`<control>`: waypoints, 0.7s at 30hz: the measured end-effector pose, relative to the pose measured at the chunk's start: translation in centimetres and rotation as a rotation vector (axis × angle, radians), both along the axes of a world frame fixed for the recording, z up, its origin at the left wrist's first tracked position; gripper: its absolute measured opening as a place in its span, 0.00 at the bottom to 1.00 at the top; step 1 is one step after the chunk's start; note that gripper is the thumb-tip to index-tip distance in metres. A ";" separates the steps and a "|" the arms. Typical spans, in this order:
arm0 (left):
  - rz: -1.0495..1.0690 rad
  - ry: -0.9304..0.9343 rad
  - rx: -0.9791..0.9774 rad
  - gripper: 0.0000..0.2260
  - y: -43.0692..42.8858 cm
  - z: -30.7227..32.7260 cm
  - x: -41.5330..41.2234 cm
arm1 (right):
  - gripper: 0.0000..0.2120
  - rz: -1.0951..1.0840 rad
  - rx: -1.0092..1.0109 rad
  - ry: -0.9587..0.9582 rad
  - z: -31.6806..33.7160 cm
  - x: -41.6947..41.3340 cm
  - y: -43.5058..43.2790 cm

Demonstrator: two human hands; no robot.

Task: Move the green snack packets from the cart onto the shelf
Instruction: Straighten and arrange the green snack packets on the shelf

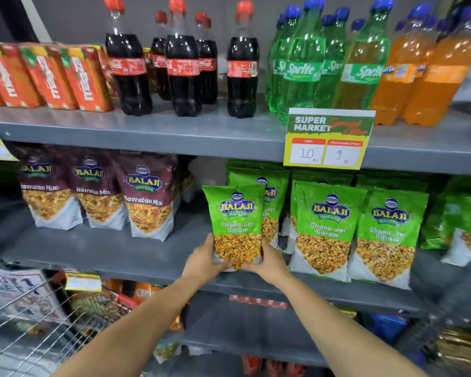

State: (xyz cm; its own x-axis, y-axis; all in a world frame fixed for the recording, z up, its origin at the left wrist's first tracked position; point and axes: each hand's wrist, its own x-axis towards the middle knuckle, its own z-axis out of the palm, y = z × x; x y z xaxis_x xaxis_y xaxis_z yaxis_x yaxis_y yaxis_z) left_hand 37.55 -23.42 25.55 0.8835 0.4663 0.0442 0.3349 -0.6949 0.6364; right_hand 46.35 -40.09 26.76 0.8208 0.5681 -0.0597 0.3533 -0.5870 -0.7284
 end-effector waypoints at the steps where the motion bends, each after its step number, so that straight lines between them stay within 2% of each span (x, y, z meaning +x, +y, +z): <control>1: -0.020 -0.003 -0.006 0.33 -0.5 0.1 0.3 | 0.38 -0.026 0.018 -0.003 -0.1 0.0 -0.5; 6: -0.099 0.012 -0.057 0.37 -2.6 0.1 2.1 | 0.34 -0.177 0.030 -0.027 -1.0 0.2 -3.0; 9: -0.126 -0.060 -0.244 0.38 -2.2 1.8 3.0 | 0.37 -0.203 0.013 -0.082 -1.1 -0.1 -3.4; 10: -0.092 -0.109 -0.336 0.35 -1.7 2.9 3.4 | 0.40 -0.214 -0.001 -0.173 -0.8 -0.4 -3.4; 13: 0.056 -0.269 -0.477 0.24 1.2 6.4 5.4 | 0.54 -0.212 -0.219 -0.699 0.1 -1.9 -2.7; 16: 0.035 -0.303 -0.471 0.21 3.8 7.9 7.6 | 0.61 -0.082 -0.358 -0.969 0.4 -2.6 -1.3; 18: 0.003 -0.311 -0.481 0.08 3.8 8.7 8.3 | 0.54 0.005 -0.403 -1.017 0.1 -2.7 -0.4; 19: -0.003 -0.339 -0.490 0.05 3.7 9.3 8.5 | 0.51 0.014 -0.432 -1.016 -0.1 -2.8 0.0; 21: -0.005 -0.387 -0.486 0.07 3.6 10.0 9.0 | 0.46 0.004 -0.492 -0.985 -0.5 -2.6 0.3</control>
State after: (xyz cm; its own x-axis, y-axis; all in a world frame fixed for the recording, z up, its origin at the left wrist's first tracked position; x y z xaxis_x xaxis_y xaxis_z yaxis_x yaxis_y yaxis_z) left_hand 46.57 -19.81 35.51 0.8479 0.5097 0.1458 0.0138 -0.2961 0.9550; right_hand 43.77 -39.75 26.24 0.6312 0.6647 0.3997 0.6536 -0.7333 0.1873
